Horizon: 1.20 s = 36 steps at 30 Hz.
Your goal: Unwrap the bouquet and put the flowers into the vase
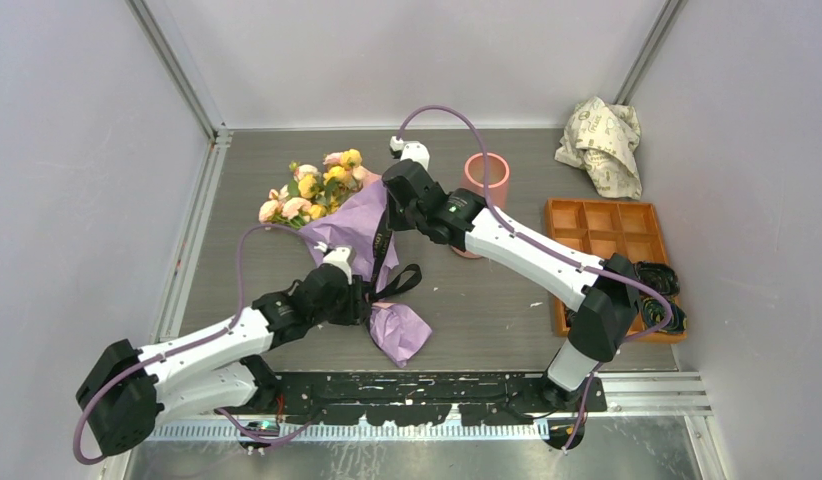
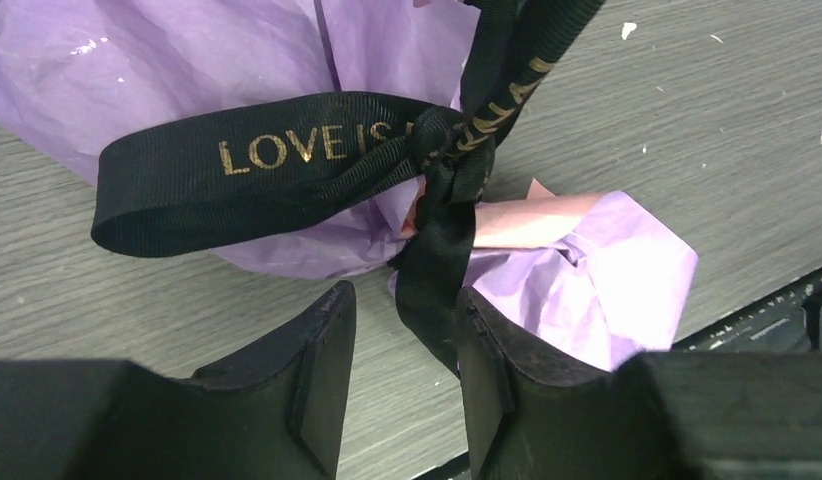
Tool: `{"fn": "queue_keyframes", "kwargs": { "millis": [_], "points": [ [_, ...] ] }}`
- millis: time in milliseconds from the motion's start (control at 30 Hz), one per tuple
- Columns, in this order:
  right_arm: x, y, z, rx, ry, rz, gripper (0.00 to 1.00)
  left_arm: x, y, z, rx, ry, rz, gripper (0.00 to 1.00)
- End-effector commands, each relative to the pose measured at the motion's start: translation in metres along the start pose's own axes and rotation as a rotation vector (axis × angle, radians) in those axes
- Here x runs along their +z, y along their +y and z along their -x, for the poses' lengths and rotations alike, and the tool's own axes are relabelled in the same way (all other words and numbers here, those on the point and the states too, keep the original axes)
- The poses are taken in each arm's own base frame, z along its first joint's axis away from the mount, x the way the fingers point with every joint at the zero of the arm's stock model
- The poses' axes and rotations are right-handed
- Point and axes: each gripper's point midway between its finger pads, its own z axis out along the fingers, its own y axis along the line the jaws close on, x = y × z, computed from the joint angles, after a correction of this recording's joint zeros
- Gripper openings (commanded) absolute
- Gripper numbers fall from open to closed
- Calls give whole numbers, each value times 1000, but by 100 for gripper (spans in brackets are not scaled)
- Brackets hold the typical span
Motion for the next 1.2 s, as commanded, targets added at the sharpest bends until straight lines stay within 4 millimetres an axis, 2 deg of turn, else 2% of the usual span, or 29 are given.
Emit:
{"fn": "queue_keyframes", "kwargs": {
  "millis": [0,267,567,700,800,900,1167],
  "points": [
    [-7,13,23,44,-61,51,1,9,-7,18,-12,-82,-9,42],
    [-11,10,23,48,-72,49,1,18,-11,17,-21,-71,-9,29],
    [-11,10,22,53,-72,53,1,20,-19,17,-29,-65,-28,31],
    [-13,10,24,56,-77,57,1,21,-18,16,-32,-62,-17,18],
    [-16,9,27,56,-87,55,1,18,-9,17,-36,-69,35,4],
    [-19,8,32,56,-98,53,1,4,2,25,-34,-90,102,0],
    [-17,-5,36,62,-104,26,1,-65,14,65,-42,-252,141,0]
  ]
}}
